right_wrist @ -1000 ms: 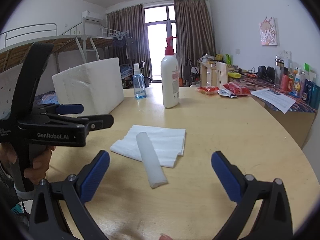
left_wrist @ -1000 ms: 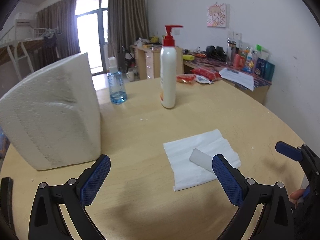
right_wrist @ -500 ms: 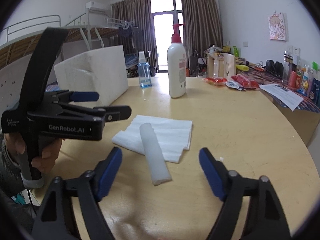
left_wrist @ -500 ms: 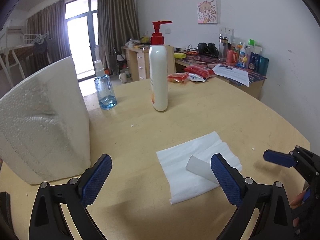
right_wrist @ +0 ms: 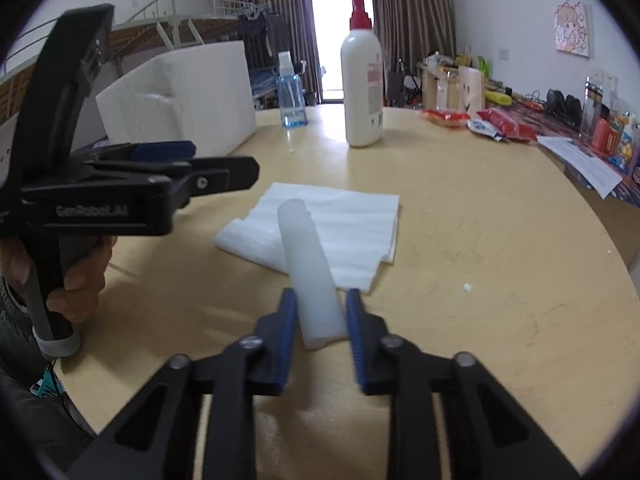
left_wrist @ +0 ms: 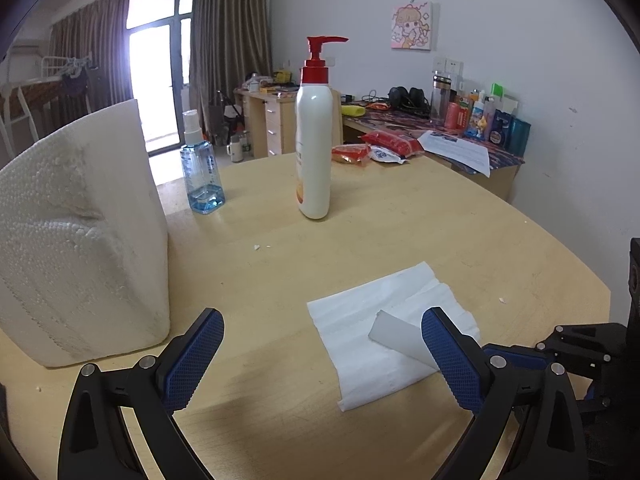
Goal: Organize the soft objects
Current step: 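Close the right gripper on the white foam tube end and lift it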
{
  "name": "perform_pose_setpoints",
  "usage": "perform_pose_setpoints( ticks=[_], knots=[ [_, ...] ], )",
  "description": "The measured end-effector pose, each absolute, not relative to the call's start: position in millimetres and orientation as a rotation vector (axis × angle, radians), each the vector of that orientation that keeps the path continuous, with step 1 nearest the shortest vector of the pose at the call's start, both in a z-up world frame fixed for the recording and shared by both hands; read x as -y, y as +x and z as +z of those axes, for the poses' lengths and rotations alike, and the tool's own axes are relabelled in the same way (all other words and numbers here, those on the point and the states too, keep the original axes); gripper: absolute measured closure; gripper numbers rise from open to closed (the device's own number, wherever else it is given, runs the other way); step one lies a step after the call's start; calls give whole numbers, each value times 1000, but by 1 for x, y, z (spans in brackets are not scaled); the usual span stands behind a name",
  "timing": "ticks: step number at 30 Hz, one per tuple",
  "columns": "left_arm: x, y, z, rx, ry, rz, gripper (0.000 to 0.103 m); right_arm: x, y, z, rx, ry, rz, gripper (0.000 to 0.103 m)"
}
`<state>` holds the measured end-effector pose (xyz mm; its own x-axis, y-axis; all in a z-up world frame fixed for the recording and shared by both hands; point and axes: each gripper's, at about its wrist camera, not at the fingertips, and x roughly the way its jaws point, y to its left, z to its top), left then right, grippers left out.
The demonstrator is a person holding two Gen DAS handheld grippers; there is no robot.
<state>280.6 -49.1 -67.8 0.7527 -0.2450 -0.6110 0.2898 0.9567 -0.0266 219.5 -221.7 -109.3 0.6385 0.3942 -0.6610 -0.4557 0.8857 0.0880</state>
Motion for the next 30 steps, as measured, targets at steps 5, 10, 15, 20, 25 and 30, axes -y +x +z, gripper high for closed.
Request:
perform_pose_setpoints(
  ticks=[5, 10, 15, 20, 25, 30],
  knots=[
    [51, 278, -68, -649, 90, -306, 3, 217, 218, -108, -726, -120, 481, 83],
    [56, 278, -71, -655, 107, -331, 3, 226, 220, -104, -722, -61, 502, 87],
    [62, 274, -71, -658, 128, -393, 3, 234, 215, -95, -688, -24, 508, 87],
    [79, 265, -72, -664, 204, -505, 3, 245, 210, -91, -664, 3, 489, 87],
    [93, 264, -73, -689, 298, -598, 4, 259, 212, -92, -669, 46, 470, 87],
    [113, 270, -79, -745, 421, -733, 14, 266, 211, -96, -678, 69, 468, 87]
  ],
)
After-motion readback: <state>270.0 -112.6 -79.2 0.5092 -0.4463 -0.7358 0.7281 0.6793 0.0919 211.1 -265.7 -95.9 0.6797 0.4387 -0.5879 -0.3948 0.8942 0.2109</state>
